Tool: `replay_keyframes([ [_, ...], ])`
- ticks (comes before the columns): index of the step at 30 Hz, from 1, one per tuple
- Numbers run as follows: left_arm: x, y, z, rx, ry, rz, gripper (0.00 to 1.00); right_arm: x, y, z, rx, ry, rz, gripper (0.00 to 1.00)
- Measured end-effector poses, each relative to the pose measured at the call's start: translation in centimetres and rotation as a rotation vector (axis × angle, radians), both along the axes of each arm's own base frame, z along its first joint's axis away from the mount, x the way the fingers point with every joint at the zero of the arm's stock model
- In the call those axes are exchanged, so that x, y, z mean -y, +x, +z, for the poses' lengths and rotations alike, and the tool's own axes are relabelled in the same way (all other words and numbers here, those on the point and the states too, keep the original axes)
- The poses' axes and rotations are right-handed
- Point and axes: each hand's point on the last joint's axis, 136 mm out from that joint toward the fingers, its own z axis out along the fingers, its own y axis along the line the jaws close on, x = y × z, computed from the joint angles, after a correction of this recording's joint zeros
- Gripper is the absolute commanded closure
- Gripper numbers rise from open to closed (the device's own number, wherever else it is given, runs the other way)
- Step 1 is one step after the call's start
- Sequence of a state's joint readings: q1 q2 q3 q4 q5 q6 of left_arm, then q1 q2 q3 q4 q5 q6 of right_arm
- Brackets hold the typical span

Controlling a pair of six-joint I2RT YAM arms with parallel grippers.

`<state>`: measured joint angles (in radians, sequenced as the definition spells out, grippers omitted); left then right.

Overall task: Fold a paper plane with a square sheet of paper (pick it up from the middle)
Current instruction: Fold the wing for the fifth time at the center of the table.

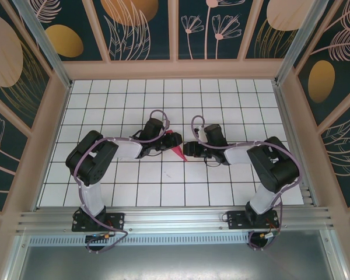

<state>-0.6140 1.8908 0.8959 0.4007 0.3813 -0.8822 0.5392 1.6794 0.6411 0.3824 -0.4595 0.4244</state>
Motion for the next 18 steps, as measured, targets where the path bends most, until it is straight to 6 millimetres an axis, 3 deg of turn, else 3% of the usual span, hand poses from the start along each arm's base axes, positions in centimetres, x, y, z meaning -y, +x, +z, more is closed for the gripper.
replay_keyframes([
  [7, 0.0, 0.0, 0.0, 0.0, 0.0, 0.0, 0.51, -0.2, -0.8, 1.8, 0.18, -0.049, 0.085, 0.53],
  [11, 0.1, 0.1, 0.1, 0.002, 0.001, -0.001, 0.51, -1.3, -1.7, 2.6, 0.287, -0.086, 0.166, 0.53],
  [18, 0.2, 0.3, 0.3, 0.008, 0.0, -0.004, 0.51, -1.9, -2.1, 1.4, 0.345, -0.169, 0.214, 0.54],
])
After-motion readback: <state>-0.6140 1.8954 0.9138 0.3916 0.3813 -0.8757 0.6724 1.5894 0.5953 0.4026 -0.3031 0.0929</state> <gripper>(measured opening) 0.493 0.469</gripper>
